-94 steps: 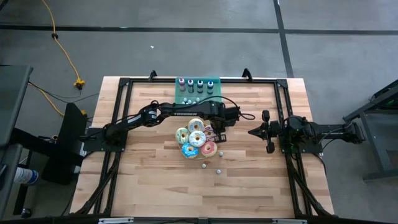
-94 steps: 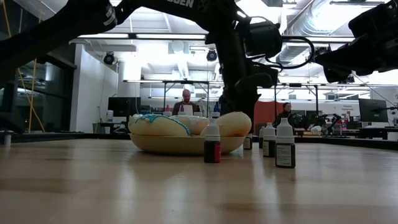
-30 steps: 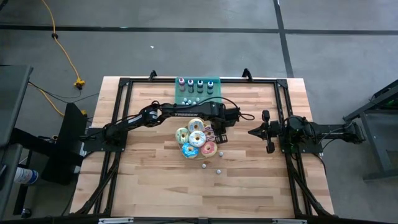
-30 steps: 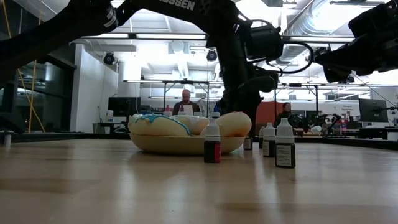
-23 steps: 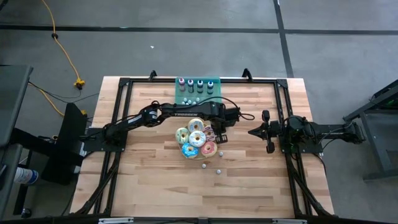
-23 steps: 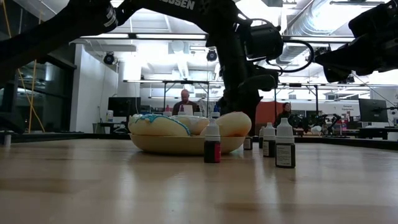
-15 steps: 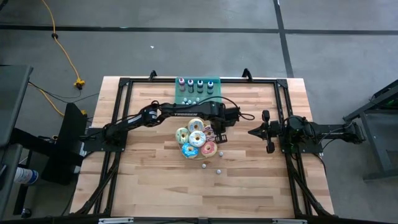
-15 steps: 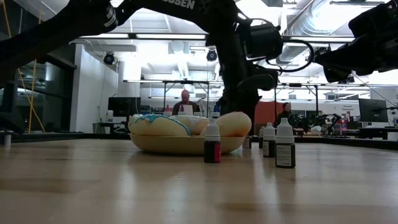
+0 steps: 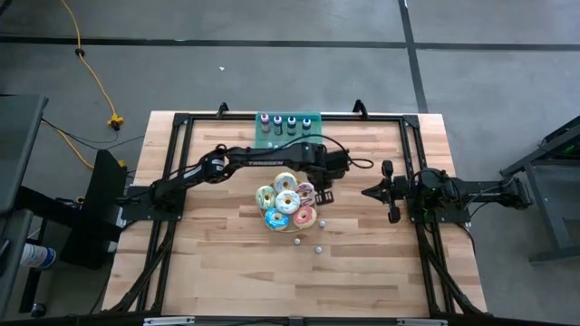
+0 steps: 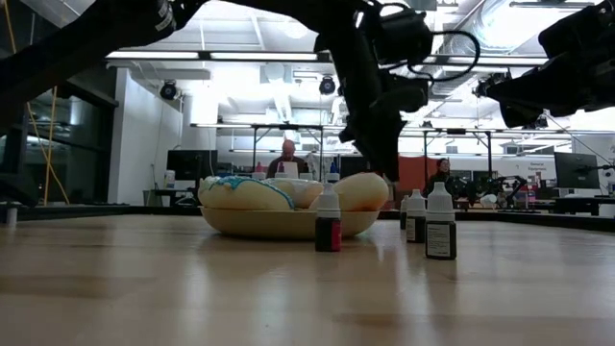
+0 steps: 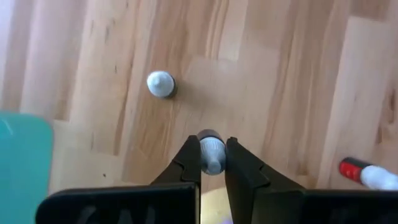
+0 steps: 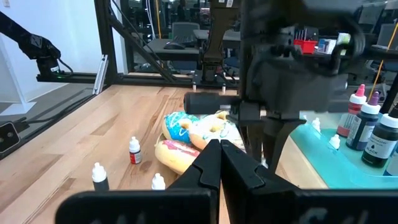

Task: Pick & Place food coloring
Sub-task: Put the top small black food coloring bottle into the green container

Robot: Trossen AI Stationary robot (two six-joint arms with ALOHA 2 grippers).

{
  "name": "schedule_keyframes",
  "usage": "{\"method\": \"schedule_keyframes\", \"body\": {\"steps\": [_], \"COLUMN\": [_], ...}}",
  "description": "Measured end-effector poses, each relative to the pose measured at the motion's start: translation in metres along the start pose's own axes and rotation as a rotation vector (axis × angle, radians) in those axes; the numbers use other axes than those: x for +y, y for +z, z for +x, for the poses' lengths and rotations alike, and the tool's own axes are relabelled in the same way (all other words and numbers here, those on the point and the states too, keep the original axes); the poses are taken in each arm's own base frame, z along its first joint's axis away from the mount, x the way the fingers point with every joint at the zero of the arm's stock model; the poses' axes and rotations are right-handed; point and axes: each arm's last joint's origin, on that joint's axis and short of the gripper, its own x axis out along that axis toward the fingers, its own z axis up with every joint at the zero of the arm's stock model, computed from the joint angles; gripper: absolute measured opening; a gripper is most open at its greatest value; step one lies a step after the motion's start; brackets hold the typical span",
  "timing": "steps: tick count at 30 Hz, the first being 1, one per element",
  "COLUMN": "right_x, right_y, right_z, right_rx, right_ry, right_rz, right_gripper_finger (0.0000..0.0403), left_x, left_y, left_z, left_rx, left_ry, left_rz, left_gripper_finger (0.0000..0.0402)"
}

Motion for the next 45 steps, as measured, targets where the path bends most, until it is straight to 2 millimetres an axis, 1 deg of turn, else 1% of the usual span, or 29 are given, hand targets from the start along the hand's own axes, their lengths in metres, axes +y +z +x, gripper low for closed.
{"method": "schedule_keyframes", "body": {"steps": [4, 13, 16, 18, 24, 29, 34, 40, 42, 45], "right_x": [0.0, 0.0, 0.0, 0.0, 0.0, 0.0, 0.0, 0.0, 0.0, 0.0], "right_y": [0.0, 0.0, 0.0, 0.0, 0.0, 0.0, 0.0, 0.0, 0.0, 0.0], "right_z": [0.0, 0.0, 0.0, 0.0, 0.0, 0.0, 0.0, 0.0, 0.0, 0.0], "right_rx": [0.0, 0.0, 0.0, 0.0, 0.0, 0.001, 0.0, 0.0, 0.0, 0.0], "right_ry": [-0.001, 0.0, 0.0, -0.001, 0.0, 0.0, 0.0, 0.0, 0.0, 0.0], "right_rz": [0.0, 0.0, 0.0, 0.0, 0.0, 0.0, 0.0, 0.0, 0.0, 0.0], "right_gripper_finger": [0.0, 0.0, 0.0, 0.0, 0.0, 0.0, 0.0, 0.0, 0.0, 0.0], "left_x": [0.004, 0.031, 0.043, 0.052, 0.084, 0.106, 0.129, 0.15, 0.155, 0.161], "left_y": [0.001, -0.003, -0.007, -0.006, -0.012, -0.016, -0.02, -0.025, -0.027, -0.031], "left_z": [-0.009, -0.028, -0.036, -0.04, -0.055, -0.063, -0.066, -0.066, -0.062, -0.05], "left_rx": [-0.013, 0.022, 0.049, 0.035, 0.055, 0.053, 0.053, 0.05, 0.058, 0.098], "left_ry": [0.005, 0.05, 0.061, 0.069, 0.098, 0.115, 0.13, 0.149, 0.153, 0.148], "left_rz": [-0.009, -0.092, -0.142, -0.169, -0.258, -0.315, -0.385, -0.461, -0.492, -0.526], "left_gripper_finger": [0.0022, 0.0022, 0.0022, 0.0022, 0.0022, 0.0022, 0.0022, 0.0022, 0.0022, 0.0022]}}
